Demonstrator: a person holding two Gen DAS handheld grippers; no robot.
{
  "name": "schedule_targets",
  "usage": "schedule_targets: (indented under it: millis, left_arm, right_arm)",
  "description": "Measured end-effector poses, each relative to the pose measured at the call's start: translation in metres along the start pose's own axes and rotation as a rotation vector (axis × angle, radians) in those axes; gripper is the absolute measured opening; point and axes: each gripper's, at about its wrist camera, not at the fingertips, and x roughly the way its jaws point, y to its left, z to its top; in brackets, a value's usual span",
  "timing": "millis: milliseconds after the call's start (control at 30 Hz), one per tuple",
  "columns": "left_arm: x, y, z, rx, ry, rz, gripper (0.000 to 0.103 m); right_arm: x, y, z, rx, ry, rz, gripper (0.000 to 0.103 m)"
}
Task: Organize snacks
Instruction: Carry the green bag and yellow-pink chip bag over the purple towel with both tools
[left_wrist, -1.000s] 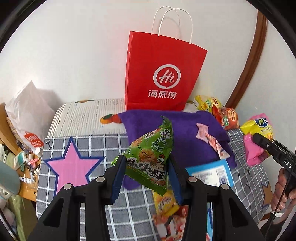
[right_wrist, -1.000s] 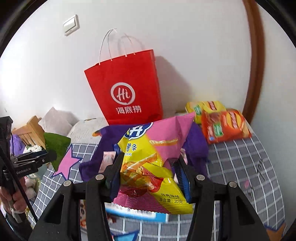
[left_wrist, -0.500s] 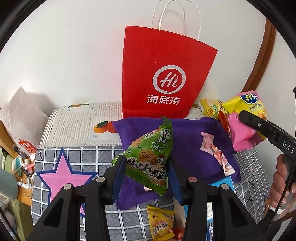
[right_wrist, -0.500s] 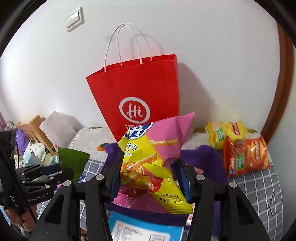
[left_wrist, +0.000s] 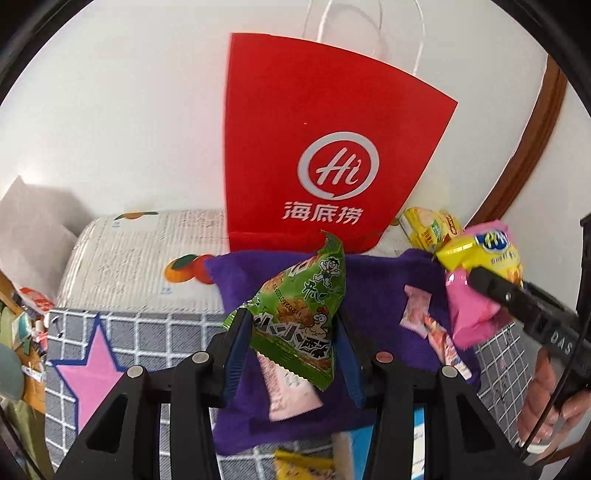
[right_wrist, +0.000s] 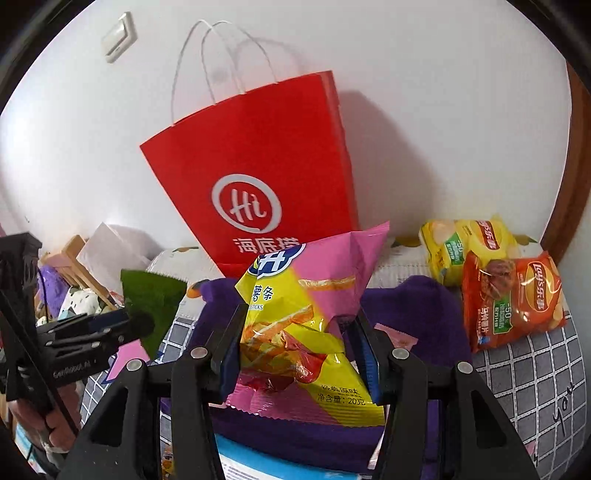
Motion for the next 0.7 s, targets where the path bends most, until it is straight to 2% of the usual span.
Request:
schedule_targets:
  millis: [200, 300, 700]
  left_arm:
    - [0.024, -0.002, 0.003, -0.021, 0.005, -0.014, 0.043]
    - [0.039, 0.002, 0.0, -0.023, 0.051, -0.012, 0.043]
    - [0.048, 0.014, 0.001, -0.042, 0.079, -0.02, 0.043]
  right_arm:
    - [0.013, -0.021, -0.003, 0.002, 0.08, -0.024, 0.052]
    - [0.02, -0.026, -0.006, 0.001, 0.104, -0.031, 0.052]
    - [0.058, -0.016, -0.021, -0.027, 0.238, -0.017, 0.053]
